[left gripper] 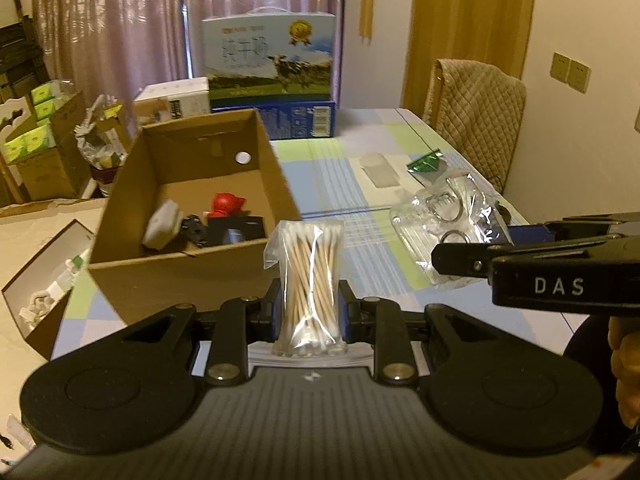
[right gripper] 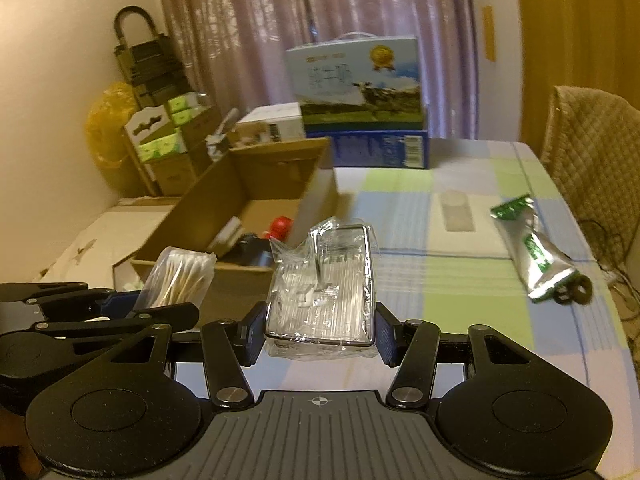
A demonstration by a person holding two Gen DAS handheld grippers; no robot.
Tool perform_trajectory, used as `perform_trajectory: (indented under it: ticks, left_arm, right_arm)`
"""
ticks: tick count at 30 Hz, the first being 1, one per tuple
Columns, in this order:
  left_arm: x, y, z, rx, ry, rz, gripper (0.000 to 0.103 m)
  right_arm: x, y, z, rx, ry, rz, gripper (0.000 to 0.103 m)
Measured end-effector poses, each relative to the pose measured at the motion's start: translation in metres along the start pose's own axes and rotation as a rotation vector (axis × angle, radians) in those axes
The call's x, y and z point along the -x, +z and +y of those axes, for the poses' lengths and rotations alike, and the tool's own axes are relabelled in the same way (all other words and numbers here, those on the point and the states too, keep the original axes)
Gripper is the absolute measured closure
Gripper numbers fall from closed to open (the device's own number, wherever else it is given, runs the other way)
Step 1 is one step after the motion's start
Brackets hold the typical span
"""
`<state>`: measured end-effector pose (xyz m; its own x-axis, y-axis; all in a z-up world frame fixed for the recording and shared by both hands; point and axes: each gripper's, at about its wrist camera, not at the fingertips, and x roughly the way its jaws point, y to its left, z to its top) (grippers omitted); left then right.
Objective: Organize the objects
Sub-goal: 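Carry the cotton swabs and clear bag over the cardboard box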
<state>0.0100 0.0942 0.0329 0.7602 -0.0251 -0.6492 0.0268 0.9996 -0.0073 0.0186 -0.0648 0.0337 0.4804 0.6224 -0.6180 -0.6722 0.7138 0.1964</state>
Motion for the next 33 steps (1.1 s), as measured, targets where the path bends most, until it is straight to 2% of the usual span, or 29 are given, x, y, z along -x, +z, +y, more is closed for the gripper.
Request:
perform_trajectory:
  ticks: [9, 17, 24, 33]
  left_arm:
    - [0.007, 0.022, 0.042, 0.014, 0.057, -0.027, 0.081]
    - [-0.002, 0.048, 0.083, 0.032, 0.095, -0.037, 0.081]
    - [-0.023, 0.065, 0.112, 0.033, 0.106, -0.026, 0.081]
    - [-0.057, 0.074, 0.13, 0.023, 0.1, -0.003, 0.081]
  right_arm:
    - [-0.026, 0.04, 0.031, 0.051, 0.069, -0.026, 0.052]
    - [-0.067, 0.074, 0.045, 0.076, 0.099, -0.015, 0.052]
    - [-0.098, 0.086, 0.047, 0.072, 0.11, 0.006, 0.052]
    - [-0.128, 0.09, 0.04, 0.052, 0.106, 0.033, 0.052]
